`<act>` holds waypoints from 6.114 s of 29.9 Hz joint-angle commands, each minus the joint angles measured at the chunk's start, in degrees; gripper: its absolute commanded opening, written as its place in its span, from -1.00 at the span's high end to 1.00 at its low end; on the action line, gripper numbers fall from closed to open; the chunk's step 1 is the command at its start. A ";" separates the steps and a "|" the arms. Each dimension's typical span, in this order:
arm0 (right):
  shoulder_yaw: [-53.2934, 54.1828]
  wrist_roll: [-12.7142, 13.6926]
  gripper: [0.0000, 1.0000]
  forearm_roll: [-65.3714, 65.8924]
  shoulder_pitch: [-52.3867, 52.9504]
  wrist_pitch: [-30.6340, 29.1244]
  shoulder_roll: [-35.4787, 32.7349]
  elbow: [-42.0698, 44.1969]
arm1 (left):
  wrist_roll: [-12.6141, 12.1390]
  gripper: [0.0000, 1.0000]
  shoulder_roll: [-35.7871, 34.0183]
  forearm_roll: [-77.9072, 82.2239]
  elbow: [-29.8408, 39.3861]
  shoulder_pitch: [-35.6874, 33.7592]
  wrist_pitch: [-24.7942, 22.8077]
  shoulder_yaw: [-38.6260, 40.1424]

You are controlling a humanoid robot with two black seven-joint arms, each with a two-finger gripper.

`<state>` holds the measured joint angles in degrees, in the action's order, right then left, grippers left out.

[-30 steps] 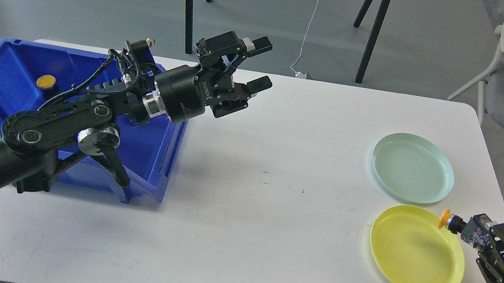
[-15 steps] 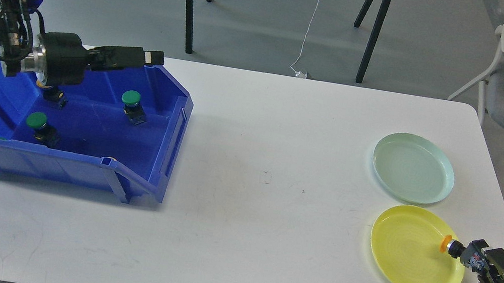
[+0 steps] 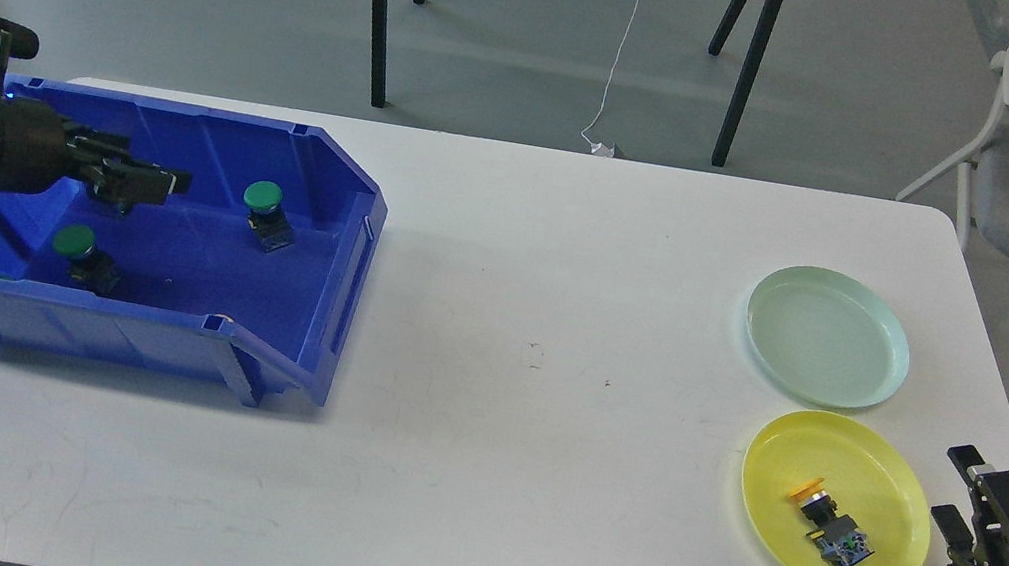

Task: Pass button and place on color plate
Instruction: 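Reach the left gripper into the bin and grasp a green-capped button, then lift the green button and bring it toward the right gripper, then grasp the green button with the right gripper and open the left, then place the green button on the pale green plate with the right gripper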

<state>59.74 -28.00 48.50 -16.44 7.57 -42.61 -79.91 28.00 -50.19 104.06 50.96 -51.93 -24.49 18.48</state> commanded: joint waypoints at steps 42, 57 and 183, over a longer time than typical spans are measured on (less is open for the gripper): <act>0.82 0.00 -0.87 -4.82 -0.08 -0.27 0.07 -2.09 | 0.00 -0.48 1.67 4.31 -7.89 0.78 -2.84 -8.03; 0.82 0.00 -0.87 -4.91 -0.08 -0.27 0.07 -2.09 | 0.00 0.87 1.67 4.40 -7.89 0.34 -2.93 -10.40; -17.92 0.00 -0.98 -9.48 38.86 6.76 13.97 26.24 | 0.00 -0.83 23.29 -65.45 8.91 5.08 -1.61 1.81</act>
<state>38.67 -27.99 39.09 23.02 14.62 -26.58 -48.70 28.01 -26.81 41.57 60.74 -47.04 -26.04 18.65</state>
